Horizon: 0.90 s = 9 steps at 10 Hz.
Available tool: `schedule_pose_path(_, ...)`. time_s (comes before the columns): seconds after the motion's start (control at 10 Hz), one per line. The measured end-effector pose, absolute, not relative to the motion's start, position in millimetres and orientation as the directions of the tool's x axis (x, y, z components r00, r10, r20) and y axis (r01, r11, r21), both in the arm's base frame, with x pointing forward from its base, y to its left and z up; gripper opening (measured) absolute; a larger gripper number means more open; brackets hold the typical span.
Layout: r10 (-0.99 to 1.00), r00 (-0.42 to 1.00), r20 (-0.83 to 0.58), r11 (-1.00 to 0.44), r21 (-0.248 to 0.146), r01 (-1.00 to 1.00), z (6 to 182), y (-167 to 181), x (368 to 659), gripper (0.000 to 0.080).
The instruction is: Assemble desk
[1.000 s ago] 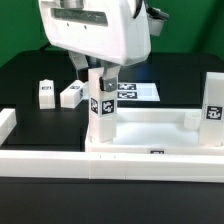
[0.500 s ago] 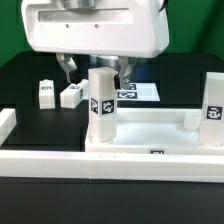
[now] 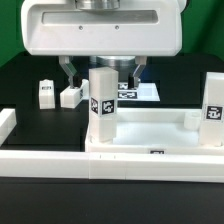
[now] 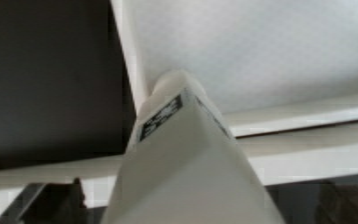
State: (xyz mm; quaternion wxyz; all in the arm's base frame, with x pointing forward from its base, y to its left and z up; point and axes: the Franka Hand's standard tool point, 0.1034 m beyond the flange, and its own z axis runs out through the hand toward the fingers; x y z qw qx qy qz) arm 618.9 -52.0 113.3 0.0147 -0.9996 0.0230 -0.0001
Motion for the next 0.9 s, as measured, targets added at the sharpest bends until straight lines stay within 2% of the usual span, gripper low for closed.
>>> schedule_pose_path(0.4,0.332,0.943,0.011,-0.943,0.004,0.332,114.6,-55.4,621.7,0.0649)
schedule_pose_path(0.6,0.429,0.903,0.015,-0.903,0.014,0.429,114.7,-56.4,623.0,0.0649)
schedule_pose_path(0.7,0.427,0.904,0.015,-0.904,0.014,0.427,114.7,-56.4,623.0,0.0511)
schedule_pose_path(0.8,0.427,0.904,0.015,-0.904,0.014,0.427,114.7,-56.4,623.0,0.0511)
schedule_pose_path(0.9,0.427,0.904,0.015,-0.904,0.014,0.427,114.6,-56.5,623.0,0.0373)
